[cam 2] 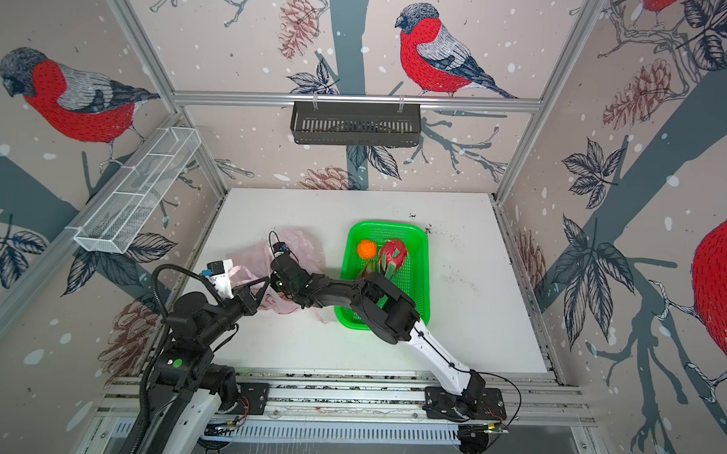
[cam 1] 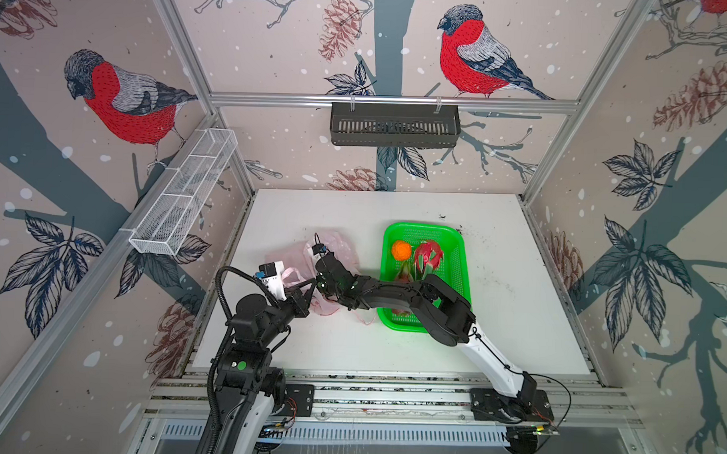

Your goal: Untie the knot of the plastic bag and take out the fruit

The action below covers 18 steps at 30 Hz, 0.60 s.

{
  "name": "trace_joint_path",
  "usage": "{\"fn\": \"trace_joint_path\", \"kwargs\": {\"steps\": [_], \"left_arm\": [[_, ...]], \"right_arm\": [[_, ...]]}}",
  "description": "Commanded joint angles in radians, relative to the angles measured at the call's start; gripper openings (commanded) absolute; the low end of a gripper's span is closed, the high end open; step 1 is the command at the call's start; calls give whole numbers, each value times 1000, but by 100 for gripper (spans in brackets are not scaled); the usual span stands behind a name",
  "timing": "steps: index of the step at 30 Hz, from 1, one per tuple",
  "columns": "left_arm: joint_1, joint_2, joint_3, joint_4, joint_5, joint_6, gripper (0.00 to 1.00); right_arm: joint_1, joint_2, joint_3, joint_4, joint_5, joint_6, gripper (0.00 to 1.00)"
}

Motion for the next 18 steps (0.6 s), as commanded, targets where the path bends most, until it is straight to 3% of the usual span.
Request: {"fn": "trace_joint_path", "kwargs": {"steps": [1,18], "left_arm": [[-1,-4,-7,64,25,8,0],[0,97,72,110,36,68,0]], "right_arm": [[1,5,10,-11,-36,-35,99],[16,-29,-19,65,-221,-86,100]]}}
